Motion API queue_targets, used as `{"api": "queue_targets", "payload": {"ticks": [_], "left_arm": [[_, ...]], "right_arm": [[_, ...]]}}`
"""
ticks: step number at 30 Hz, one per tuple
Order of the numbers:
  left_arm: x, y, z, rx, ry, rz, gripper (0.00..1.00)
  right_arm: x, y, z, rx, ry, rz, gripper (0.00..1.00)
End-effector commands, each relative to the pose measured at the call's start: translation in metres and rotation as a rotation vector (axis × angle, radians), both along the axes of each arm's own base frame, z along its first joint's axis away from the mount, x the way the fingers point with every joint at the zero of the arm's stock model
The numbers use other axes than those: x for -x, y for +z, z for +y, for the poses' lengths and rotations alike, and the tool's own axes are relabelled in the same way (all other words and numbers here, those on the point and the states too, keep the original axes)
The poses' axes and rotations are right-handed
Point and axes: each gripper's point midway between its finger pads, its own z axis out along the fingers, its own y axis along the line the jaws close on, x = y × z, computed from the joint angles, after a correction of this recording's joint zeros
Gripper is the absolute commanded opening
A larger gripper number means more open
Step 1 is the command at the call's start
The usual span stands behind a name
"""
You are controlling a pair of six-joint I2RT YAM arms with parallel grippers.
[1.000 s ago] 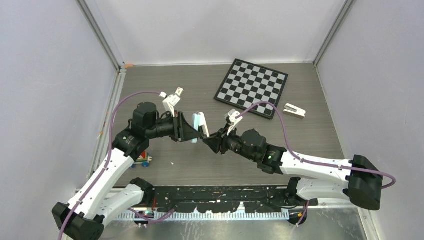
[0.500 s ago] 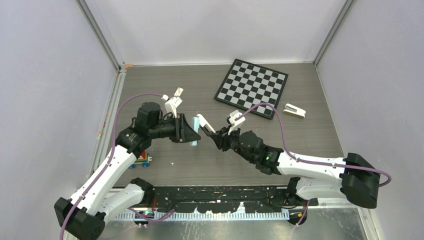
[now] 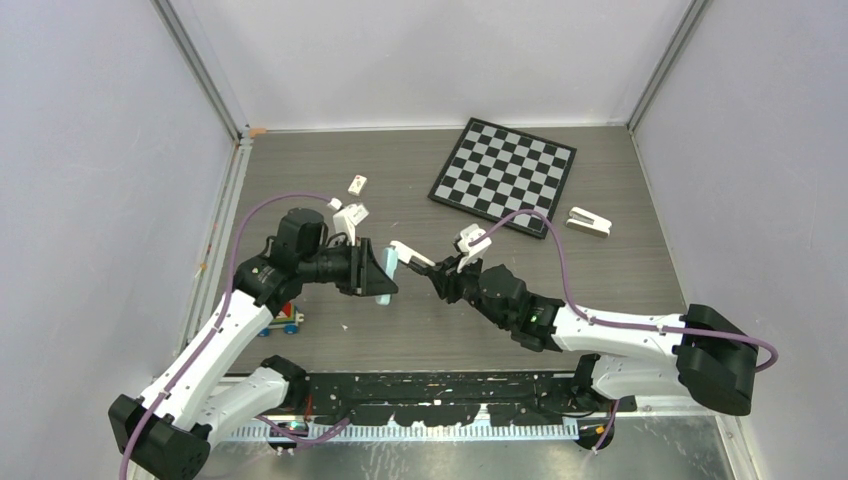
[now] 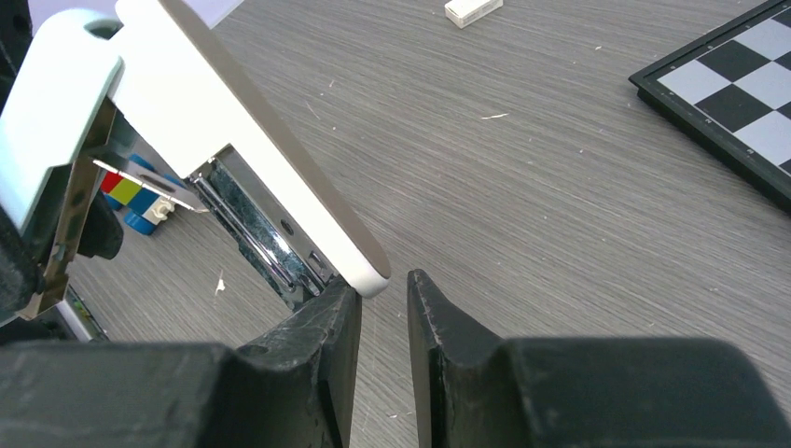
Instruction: Load the staples into the stapler
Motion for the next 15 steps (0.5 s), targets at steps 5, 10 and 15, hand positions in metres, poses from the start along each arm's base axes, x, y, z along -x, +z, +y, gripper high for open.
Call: {"api": "queue_targets", "payload": {"ticks": [5,10,15], "left_arm": [[0.032,-0.004,0.004,-0.001,-0.105,0.056,0.0],[0.039,-0.006,0.004,0.0,-0.136,0.069,0.0],[0.044,-0.011,0.006,-0.021,-0.172,0.091,0.0]], "right_arm": [[-0.01,0.038,0.002,-0.119,-0.025,-0.116,0.3],[-0.01,0.036,0.001,-0.108,-0.022,-0.13,0.3],[-0.01,0.036,-0.003,-0.088,-0.024,-0.156,0.3]]}}
